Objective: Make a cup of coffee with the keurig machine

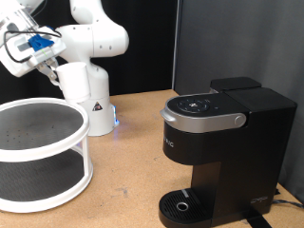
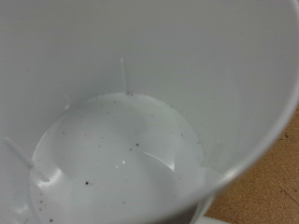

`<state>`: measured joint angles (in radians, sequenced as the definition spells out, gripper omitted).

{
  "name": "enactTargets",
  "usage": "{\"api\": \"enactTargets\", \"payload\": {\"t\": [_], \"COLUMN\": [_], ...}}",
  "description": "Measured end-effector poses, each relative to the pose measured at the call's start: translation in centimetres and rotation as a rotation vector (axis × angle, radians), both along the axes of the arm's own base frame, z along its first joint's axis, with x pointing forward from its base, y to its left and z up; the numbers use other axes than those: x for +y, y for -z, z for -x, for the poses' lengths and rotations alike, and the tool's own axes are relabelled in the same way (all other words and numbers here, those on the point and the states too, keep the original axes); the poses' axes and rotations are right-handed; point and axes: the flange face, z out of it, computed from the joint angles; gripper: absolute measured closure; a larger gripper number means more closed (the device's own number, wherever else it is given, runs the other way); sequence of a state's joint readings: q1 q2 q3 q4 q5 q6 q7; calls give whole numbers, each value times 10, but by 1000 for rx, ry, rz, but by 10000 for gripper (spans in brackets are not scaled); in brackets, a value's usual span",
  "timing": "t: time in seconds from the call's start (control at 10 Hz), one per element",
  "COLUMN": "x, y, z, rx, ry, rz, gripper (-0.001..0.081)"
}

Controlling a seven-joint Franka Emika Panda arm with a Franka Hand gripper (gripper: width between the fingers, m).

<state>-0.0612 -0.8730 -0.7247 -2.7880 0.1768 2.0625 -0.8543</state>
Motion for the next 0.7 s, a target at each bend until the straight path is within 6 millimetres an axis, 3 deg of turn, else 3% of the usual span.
{"api": "enactTargets", "payload": {"t": [0.7], "x": [49], "y": [15], "z": [-67], "rx": [-5], "ry": [28], "rz": [-1], "gripper": [737]}}
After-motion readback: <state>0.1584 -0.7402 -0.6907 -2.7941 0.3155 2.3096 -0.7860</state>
